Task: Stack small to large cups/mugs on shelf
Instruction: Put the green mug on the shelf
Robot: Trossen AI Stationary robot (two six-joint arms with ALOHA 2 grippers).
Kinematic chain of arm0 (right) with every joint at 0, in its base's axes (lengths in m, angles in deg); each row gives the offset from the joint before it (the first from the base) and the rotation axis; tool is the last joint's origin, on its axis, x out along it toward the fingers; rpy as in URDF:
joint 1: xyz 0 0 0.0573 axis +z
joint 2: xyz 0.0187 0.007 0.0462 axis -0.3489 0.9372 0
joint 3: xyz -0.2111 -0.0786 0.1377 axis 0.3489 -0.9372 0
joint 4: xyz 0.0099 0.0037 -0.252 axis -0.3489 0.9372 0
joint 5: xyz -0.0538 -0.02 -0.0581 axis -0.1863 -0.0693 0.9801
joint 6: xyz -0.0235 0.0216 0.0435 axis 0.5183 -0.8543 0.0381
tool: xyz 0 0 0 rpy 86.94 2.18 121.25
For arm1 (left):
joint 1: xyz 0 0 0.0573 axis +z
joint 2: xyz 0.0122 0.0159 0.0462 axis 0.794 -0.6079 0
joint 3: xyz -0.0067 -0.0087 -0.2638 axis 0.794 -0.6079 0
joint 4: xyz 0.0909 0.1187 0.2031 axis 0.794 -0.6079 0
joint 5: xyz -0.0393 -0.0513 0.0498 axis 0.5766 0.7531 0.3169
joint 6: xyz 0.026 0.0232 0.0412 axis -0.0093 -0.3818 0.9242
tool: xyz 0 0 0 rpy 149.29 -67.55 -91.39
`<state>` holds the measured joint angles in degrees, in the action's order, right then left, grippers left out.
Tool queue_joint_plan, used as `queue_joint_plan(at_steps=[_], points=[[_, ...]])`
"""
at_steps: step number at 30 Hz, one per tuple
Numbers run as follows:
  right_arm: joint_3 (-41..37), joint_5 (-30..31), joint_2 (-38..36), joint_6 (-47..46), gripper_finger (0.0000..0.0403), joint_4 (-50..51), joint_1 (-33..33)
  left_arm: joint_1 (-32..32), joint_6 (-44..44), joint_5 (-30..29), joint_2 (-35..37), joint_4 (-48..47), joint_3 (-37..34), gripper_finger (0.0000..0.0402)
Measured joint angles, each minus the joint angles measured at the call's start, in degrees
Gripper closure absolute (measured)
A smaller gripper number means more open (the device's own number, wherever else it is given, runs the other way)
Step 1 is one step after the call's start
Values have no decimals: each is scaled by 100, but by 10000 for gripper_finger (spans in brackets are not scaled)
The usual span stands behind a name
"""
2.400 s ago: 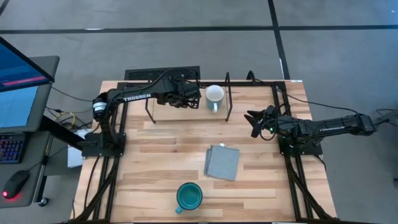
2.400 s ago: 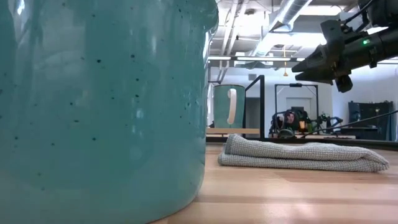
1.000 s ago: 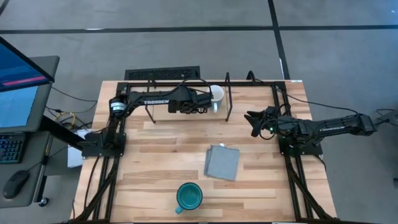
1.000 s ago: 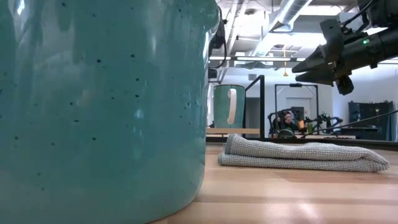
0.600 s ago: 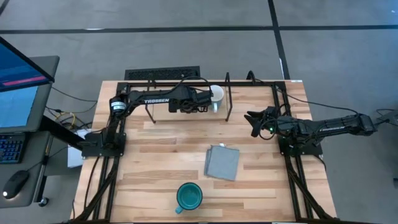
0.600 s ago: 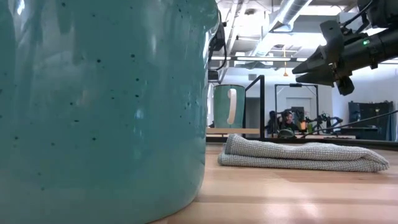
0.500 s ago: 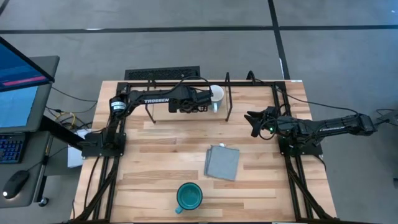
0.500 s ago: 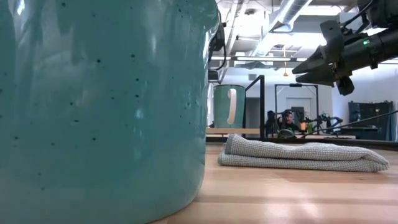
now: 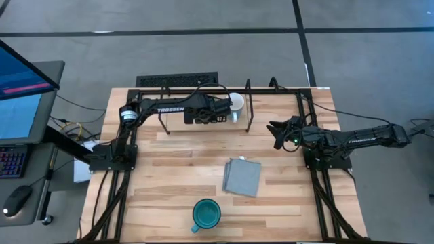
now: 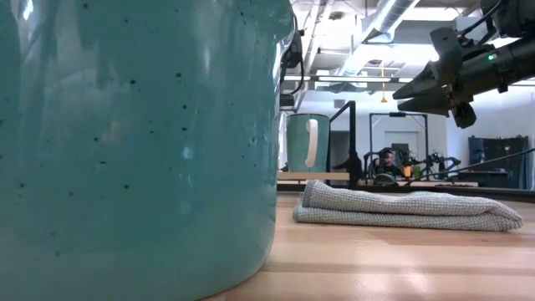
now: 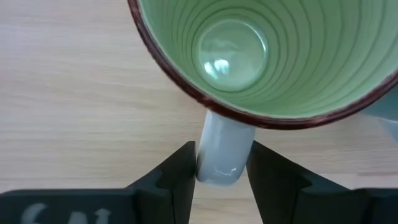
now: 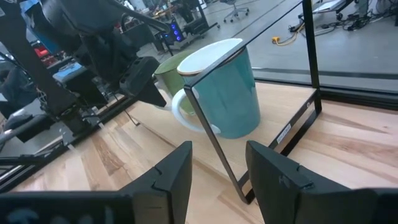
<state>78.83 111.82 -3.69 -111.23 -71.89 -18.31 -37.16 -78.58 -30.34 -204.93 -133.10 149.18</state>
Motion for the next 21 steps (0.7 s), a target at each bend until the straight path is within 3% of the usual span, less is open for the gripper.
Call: queue_joint_plan(at_steps=[21], points=[[0,-2,-1,354,230,0,0,-56,-275,210,2,178,-2,287]])
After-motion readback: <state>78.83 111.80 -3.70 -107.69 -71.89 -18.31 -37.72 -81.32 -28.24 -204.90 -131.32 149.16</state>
